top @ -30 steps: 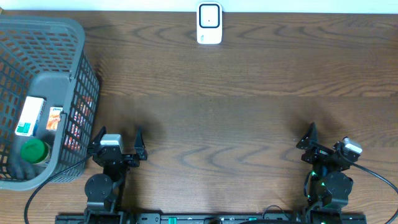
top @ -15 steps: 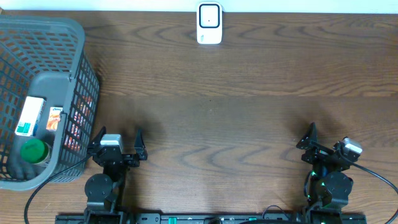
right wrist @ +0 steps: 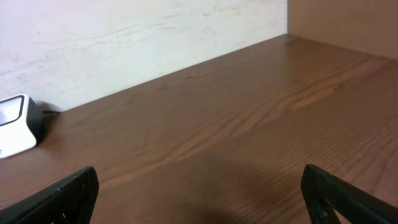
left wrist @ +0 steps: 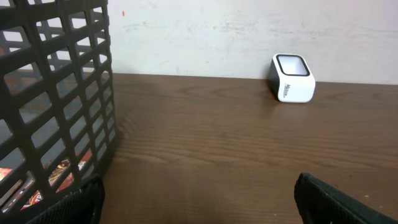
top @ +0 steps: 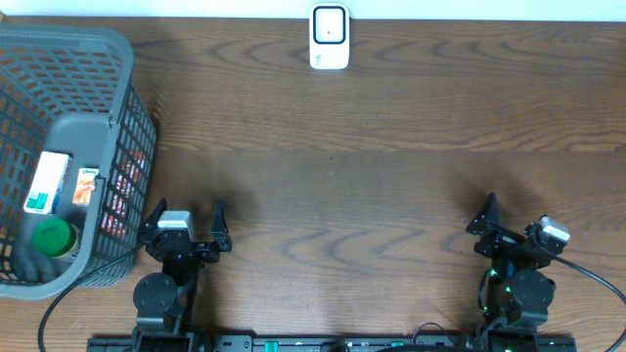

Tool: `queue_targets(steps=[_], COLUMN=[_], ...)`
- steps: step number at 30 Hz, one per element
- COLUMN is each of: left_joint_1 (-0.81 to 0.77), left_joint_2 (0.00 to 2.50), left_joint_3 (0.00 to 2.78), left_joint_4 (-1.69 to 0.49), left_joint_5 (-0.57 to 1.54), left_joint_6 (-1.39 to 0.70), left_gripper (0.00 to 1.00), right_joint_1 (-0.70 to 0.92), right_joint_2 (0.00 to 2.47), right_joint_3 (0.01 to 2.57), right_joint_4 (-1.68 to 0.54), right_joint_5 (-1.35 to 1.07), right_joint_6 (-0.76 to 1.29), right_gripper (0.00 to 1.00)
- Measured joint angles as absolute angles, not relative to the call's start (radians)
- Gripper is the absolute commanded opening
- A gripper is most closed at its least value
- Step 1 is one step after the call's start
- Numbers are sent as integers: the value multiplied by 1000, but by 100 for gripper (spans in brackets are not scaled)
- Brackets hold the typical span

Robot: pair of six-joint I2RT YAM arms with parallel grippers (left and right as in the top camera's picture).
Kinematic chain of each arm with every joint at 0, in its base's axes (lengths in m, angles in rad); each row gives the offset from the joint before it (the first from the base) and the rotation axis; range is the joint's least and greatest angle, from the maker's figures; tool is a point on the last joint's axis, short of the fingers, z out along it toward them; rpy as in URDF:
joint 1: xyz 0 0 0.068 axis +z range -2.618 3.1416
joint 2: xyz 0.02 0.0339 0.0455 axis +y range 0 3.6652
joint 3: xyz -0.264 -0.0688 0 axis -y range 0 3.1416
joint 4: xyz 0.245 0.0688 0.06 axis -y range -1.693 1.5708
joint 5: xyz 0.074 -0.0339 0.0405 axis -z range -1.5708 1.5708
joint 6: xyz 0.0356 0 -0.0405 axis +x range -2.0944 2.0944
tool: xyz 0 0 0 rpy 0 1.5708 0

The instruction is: Scan the item barcode

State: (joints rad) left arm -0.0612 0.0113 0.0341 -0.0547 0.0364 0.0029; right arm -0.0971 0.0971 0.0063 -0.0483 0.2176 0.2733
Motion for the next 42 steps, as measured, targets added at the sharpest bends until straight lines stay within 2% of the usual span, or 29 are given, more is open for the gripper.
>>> queue_targets(steps=[22,32,37,42], left_joint_1=[-61,-62,-62,-61], left_joint_2=[23,138,255,410], left_joint_3=[34,45,205,532], left_joint_4=[-54,-48,-99,-284], left_joint_5=[63,299,421,494], left_joint_6=[-7,35,43,41], left_gripper=[95,95,95,95], right_joint_1=[-97,-97,-97,-97], right_joint_2=[97,97,97,97], right_joint_3=[6,6,6,6], right_joint_4=[-48,-48,-48,-48], right_joint_5=[218,218,217,218], right_joint_6=[273,273,273,273], right_gripper=[99,99,99,99])
